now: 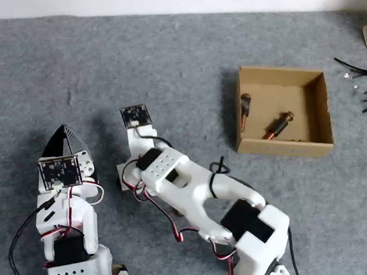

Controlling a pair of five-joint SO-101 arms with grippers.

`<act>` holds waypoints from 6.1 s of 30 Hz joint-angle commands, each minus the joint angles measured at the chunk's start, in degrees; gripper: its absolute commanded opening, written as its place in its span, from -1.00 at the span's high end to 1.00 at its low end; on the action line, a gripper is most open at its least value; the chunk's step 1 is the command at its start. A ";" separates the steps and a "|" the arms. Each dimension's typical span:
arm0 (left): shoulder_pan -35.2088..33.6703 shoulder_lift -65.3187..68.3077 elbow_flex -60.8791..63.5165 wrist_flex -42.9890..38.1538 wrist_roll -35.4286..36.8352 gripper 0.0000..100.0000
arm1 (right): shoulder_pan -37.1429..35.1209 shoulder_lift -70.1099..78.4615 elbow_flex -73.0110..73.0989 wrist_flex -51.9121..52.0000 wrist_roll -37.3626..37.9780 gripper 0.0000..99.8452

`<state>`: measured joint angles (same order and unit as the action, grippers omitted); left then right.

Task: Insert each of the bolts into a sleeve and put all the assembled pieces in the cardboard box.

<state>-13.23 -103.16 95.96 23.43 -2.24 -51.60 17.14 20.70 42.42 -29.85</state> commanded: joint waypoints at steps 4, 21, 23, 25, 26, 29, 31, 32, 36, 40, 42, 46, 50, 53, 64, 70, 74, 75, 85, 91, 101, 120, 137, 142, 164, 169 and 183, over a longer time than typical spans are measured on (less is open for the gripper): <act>-0.40 -0.22 1.27 -1.14 0.62 0.99 | 2.07 1.98 -0.13 0.48 -0.53 0.62; -0.40 -0.22 1.27 -1.14 0.62 0.99 | 2.15 1.71 -0.13 0.75 -0.53 0.99; -0.40 -0.22 1.27 -1.14 0.62 0.99 | 2.24 1.54 -0.40 0.84 -0.44 0.99; -0.40 -0.22 1.27 -1.14 0.62 0.99 | 3.47 0.22 -0.40 1.80 0.18 0.99; -0.40 -0.22 1.27 -1.14 0.62 0.99 | 4.26 -1.27 -0.40 3.03 1.67 0.99; -0.40 -0.22 1.27 -1.14 0.62 0.99 | 6.46 -8.22 -0.13 6.11 6.42 0.99; -0.40 -0.22 1.27 -1.14 0.62 0.99 | 7.87 -13.49 0.66 6.37 7.21 0.99; -0.40 -0.22 1.27 -1.14 0.62 0.99 | 8.57 -16.04 2.24 6.20 7.21 0.99; -0.40 -0.22 1.27 -1.14 0.62 0.99 | 12.70 -25.45 8.22 6.02 7.30 0.99; -0.40 -0.22 1.27 -1.14 0.62 0.99 | 16.66 -33.80 12.09 6.02 7.38 0.99; 0.57 -0.22 1.27 -1.14 0.62 0.99 | 18.68 -37.58 14.73 4.62 7.38 0.99; 4.62 -0.22 1.27 -1.05 0.26 0.99 | 21.23 -45.14 24.66 -4.53 7.56 0.99; 9.36 -0.22 1.27 0.88 -3.69 0.99 | 21.41 -52.09 34.42 -13.14 17.05 0.99; 13.76 -0.22 1.27 1.93 -7.47 0.99 | 21.58 -56.66 39.52 -15.43 24.97 0.99; 23.52 -0.13 -1.10 11.96 -8.44 0.98 | 28.26 -74.86 49.36 -15.52 26.11 0.99; 28.88 -0.13 -0.57 13.27 -12.13 0.98 | 28.70 -81.54 54.46 -15.52 26.55 0.99; 29.32 -0.13 -0.57 13.63 -12.04 0.83 | 30.64 -85.05 56.66 -15.52 26.55 0.99; 29.49 -0.04 -0.48 13.63 -12.04 0.82 | 31.25 -85.93 57.10 -15.52 26.55 0.99; 34.86 26.68 -8.92 9.05 -13.98 0.82 | 31.87 -93.58 61.32 -15.52 26.55 0.99; 34.95 61.49 -23.96 5.80 -14.33 0.82 | 31.87 -94.20 61.85 -15.52 26.55 0.99; 35.21 91.56 -45.76 18.11 -14.51 0.82 | 31.78 -94.20 62.37 -15.52 26.64 0.99; 36.44 73.45 -39.87 23.21 -16.97 0.64 | 31.96 -94.20 62.46 -15.52 26.64 0.99; 38.02 90.59 -45.32 18.99 -12.66 0.64 | 31.96 -94.20 62.46 -15.52 26.64 0.99; 37.14 93.76 -48.04 19.08 -10.55 0.64 | 31.96 -94.20 62.46 -15.52 26.64 0.99; 37.05 103.60 -57.71 29.54 -10.37 0.99 | 31.96 -94.37 63.78 -15.52 26.64 0.99; 37.14 100.88 -54.46 29.54 -12.57 0.99 | 31.96 -94.37 63.78 -15.60 26.64 0.99; 34.59 43.38 -18.95 11.87 -15.12 0.99 | 31.78 -94.37 63.78 -15.60 26.73 0.99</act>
<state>23.69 -45.76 72.66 38.99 -17.19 -20.31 -76.04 84.88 28.79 -3.47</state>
